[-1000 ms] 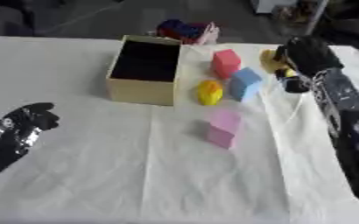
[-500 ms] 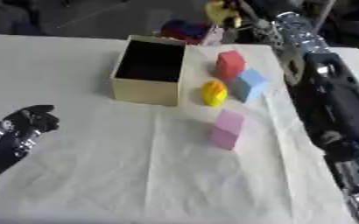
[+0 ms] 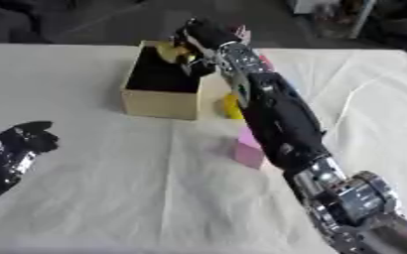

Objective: Pick up objects on the table and place them in the box.

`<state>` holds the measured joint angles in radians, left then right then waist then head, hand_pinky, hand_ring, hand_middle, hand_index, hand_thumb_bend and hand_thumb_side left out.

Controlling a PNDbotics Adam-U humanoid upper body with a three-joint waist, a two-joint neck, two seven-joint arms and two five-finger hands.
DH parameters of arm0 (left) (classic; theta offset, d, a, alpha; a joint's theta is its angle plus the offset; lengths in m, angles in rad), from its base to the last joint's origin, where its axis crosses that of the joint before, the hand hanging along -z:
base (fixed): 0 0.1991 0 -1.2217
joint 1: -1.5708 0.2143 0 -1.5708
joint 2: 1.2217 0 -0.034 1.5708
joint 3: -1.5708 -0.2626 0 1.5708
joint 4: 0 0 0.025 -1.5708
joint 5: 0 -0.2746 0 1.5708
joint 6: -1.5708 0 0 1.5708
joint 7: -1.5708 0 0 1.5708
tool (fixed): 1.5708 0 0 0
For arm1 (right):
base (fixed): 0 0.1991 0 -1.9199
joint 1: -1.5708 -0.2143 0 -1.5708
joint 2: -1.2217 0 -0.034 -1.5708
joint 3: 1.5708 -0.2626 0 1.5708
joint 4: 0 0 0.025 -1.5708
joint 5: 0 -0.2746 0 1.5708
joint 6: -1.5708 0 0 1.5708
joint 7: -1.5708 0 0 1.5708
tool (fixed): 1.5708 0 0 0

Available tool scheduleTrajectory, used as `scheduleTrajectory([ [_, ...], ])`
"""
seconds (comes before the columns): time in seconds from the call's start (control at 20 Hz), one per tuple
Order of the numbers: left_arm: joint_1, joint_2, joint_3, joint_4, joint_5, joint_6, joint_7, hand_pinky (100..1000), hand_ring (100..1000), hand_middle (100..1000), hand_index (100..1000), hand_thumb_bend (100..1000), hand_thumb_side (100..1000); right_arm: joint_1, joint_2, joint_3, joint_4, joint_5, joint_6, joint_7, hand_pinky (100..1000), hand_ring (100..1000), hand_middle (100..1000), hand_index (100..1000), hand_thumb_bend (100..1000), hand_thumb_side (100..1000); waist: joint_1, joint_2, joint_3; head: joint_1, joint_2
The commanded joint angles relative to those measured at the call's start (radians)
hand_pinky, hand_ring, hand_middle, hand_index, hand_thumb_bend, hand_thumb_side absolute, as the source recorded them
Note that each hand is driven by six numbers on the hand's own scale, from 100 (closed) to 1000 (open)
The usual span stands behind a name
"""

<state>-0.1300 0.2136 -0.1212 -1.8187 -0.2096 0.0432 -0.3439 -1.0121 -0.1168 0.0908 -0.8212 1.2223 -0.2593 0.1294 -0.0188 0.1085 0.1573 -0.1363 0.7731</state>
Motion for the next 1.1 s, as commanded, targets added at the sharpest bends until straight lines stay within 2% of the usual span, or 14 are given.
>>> scheduleTrajectory([
  [0.05,-0.012,0.004,-0.003,-0.016,0.007,-0.002,-0.005,806,716,661,863,100,673,-0.032,0.007,0.014,-0.014,0.055,-0.024,0.009,770,575,509,669,100,104,0.018,-0.013,0.001,-0.008,-0.003],
  [0.1,-0.011,0.003,-0.003,-0.016,0.007,-0.002,-0.006,806,716,661,863,100,673,-0.033,0.007,0.019,-0.021,0.073,-0.030,0.013,774,592,530,721,124,204,0.017,-0.013,0.001,-0.008,-0.003],
  [0.15,-0.011,0.004,-0.002,-0.016,0.007,-0.002,-0.005,807,717,661,863,100,673,-0.033,0.005,0.023,-0.025,0.090,-0.035,0.023,783,634,581,807,178,363,0.017,-0.013,0.001,-0.007,-0.003],
  [0.25,-0.010,0.004,-0.001,-0.015,0.006,-0.002,-0.005,807,717,661,863,100,673,-0.036,-0.006,0.029,-0.035,0.112,-0.050,0.057,795,696,653,886,214,451,0.015,-0.015,-0.001,-0.006,-0.003],
  [0.4,-0.009,0.007,0.001,-0.015,0.004,-0.001,-0.003,807,718,661,863,100,673,-0.039,-0.039,0.028,-0.071,0.103,-0.066,0.114,801,713,680,918,207,464,0.011,-0.016,-0.007,0.002,-0.003],
  [0.5,-0.007,0.010,0.003,-0.015,0.002,-0.001,-0.001,807,718,661,863,100,674,-0.038,-0.067,0.024,-0.100,0.066,-0.067,0.147,806,716,689,933,180,476,0.008,-0.017,-0.013,0.008,-0.003],
  [0.85,0.000,0.020,0.011,-0.014,-0.005,0.000,0.006,808,720,661,863,100,674,0.002,-0.209,0.046,-0.241,-0.067,-0.087,0.282,821,770,749,935,179,363,-0.006,-0.022,-0.039,0.033,-0.003],
  [1.05,0.002,0.021,0.010,-0.013,-0.008,-0.001,0.006,808,721,661,863,100,675,0.048,-0.262,0.073,-0.265,-0.075,-0.121,0.405,826,810,780,927,200,325,-0.013,-0.026,-0.049,0.046,-0.003],
  [1.1,0.003,0.021,0.010,-0.013,-0.008,-0.001,0.006,808,721,661,863,100,675,0.060,-0.270,0.080,-0.264,-0.071,-0.129,0.434,826,815,784,927,204,339,-0.013,-0.026,-0.050,0.048,-0.003],
])
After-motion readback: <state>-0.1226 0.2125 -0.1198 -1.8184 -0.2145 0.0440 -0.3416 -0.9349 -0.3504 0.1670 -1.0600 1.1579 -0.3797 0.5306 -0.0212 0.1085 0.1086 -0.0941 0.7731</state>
